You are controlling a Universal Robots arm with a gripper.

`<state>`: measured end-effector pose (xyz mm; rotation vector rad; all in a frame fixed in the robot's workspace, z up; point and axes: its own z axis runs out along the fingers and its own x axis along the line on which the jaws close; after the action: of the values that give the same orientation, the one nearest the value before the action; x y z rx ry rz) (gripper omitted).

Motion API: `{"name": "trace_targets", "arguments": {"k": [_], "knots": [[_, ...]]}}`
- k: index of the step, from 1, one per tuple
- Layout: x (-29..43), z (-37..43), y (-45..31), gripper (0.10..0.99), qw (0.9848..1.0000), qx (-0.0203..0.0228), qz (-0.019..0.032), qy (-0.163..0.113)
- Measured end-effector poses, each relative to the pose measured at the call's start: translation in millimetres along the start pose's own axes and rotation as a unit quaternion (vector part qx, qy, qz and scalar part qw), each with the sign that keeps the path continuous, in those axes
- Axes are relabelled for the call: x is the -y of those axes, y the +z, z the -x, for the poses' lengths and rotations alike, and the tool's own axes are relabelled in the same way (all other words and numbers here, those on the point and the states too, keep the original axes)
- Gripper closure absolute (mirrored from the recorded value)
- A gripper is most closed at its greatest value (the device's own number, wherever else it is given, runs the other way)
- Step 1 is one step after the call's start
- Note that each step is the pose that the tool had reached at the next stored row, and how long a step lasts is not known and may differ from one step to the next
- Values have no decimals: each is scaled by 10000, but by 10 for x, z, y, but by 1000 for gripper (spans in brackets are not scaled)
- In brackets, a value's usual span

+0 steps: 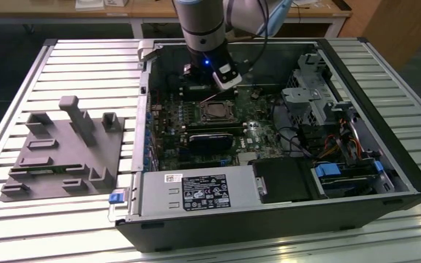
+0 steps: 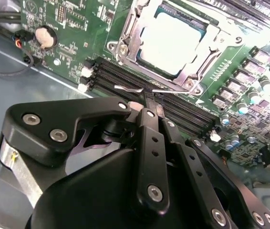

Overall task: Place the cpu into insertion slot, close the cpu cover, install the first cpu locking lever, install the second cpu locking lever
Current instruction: 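Install the first cpu locking lever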

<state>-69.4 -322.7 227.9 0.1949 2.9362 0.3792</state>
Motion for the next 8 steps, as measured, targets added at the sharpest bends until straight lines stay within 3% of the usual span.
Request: {"name": "trace_targets", "arguments": {"k": [8], "knots": [[11,-12,69,980,9991,113,-99,391]]}}
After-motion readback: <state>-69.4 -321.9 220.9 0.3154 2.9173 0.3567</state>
